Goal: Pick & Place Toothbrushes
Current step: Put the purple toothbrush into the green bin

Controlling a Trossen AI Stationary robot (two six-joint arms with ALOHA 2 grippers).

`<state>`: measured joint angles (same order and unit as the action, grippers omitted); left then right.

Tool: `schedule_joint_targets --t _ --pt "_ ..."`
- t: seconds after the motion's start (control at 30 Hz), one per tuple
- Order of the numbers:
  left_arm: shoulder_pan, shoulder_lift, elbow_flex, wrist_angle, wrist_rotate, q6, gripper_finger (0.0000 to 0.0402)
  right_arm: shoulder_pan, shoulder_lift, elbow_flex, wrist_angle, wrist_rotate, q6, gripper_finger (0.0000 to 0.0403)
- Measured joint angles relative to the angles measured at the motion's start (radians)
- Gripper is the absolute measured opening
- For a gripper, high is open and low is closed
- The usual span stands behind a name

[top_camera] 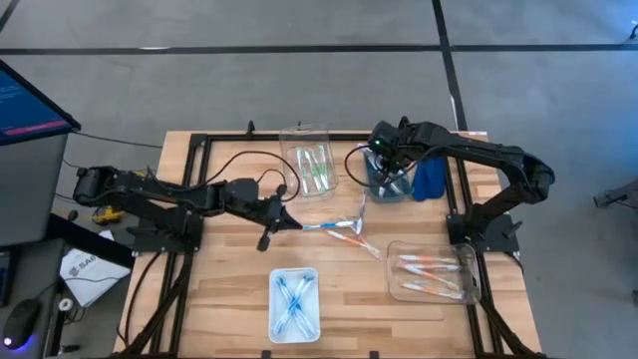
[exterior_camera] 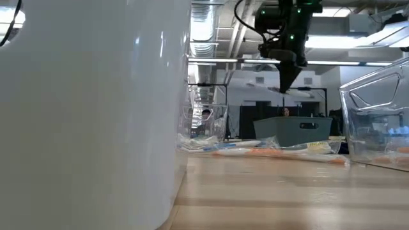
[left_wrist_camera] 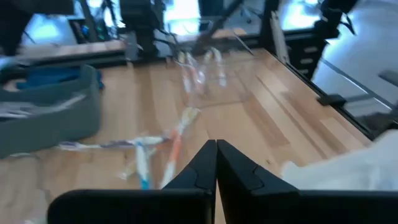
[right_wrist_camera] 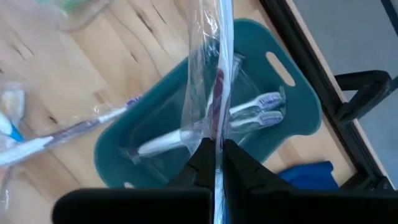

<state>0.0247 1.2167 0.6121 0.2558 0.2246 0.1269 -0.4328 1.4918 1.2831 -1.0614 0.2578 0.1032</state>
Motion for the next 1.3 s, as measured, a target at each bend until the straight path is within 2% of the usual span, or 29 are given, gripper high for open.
schedule_joint_targets --t 0.23,0.4,0.53,0.63,1.3 --pt "0.082 0.0 0.0 0.068 0.0 -0.003 0.0002 -0.069 0.0 -0.03 0.048 -0.05 -0.05 0.0001" --pt "0.117 0.0 -0.001 0.096 0.0 -0.011 0.0002 -0.153 0.0 -0.077 0.077 -0.098 0.054 0.0001" --pt "0.122 0.0 -0.001 0.104 0.0 -0.011 0.0002 -0.199 0.0 -0.113 0.094 -0.167 0.071 0.0001" --pt "0.122 0.0 -0.001 0.107 0.0 0.0 0.0002 -0.205 0.0 -0.149 0.134 -0.216 0.075 0.0001" --pt "0.122 0.0 -0.001 0.113 0.0 0.026 0.0002 -0.219 0.0 -0.249 0.208 -0.235 0.124 0.0001"
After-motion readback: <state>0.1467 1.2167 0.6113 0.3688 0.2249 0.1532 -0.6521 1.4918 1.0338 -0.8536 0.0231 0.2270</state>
